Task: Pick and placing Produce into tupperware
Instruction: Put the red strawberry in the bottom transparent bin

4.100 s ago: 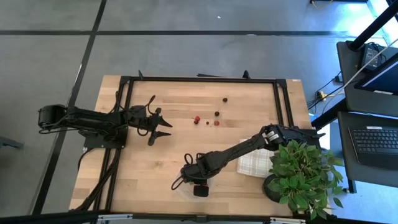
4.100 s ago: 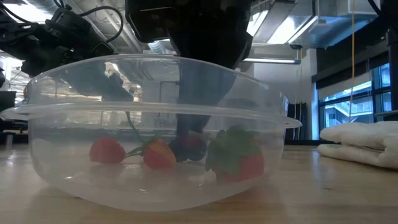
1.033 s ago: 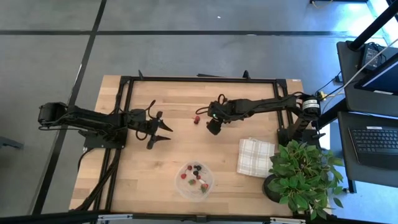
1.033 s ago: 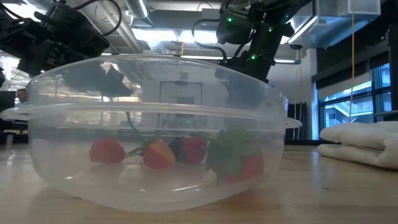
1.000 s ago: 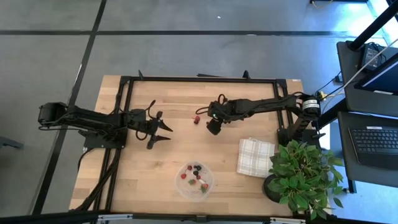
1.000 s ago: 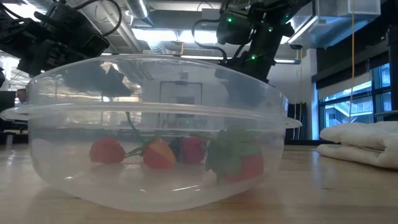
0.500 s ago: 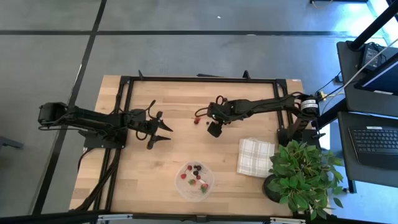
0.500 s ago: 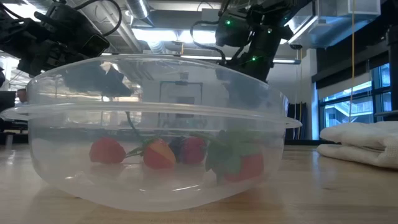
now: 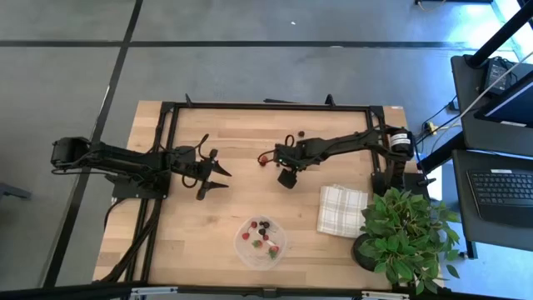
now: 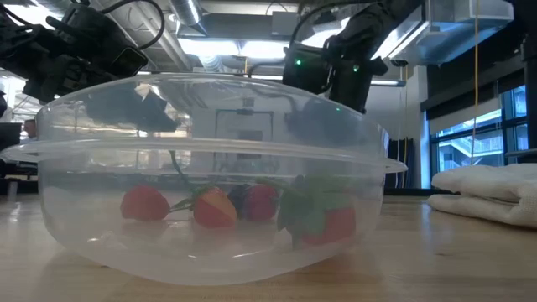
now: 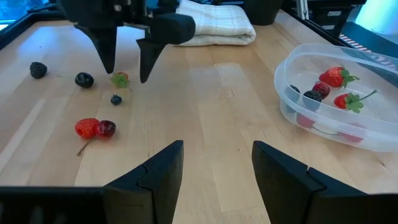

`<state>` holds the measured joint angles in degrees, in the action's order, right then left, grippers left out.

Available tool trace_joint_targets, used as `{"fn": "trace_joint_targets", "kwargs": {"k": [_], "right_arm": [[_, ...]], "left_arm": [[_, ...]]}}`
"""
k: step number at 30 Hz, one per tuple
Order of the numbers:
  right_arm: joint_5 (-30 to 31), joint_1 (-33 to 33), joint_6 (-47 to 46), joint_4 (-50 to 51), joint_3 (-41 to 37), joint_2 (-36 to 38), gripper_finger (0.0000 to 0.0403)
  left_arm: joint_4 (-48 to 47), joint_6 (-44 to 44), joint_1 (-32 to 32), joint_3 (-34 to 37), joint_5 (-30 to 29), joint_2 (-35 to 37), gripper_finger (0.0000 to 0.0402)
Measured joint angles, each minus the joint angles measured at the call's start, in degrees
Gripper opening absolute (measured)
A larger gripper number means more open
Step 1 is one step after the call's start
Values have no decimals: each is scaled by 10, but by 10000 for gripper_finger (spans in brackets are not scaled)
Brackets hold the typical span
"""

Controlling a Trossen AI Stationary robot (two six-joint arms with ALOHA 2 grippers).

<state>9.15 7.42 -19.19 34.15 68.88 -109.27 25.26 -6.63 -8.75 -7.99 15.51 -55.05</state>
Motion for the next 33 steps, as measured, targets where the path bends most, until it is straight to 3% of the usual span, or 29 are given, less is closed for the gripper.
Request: {"fn": "trace_joint_targets", "kwargs": {"k": [4,20,33], "right_arm": [[14,6,6,0,0,-5,297],[-34,36,4,-15,0,-16,294],[-42,35,13,-16,2,-34,206]], "left_arm": [[0,0,0,0,0,0,185],[0,0,0,0,0,0,185],[-2,0,0,0,0,0,185]]}}
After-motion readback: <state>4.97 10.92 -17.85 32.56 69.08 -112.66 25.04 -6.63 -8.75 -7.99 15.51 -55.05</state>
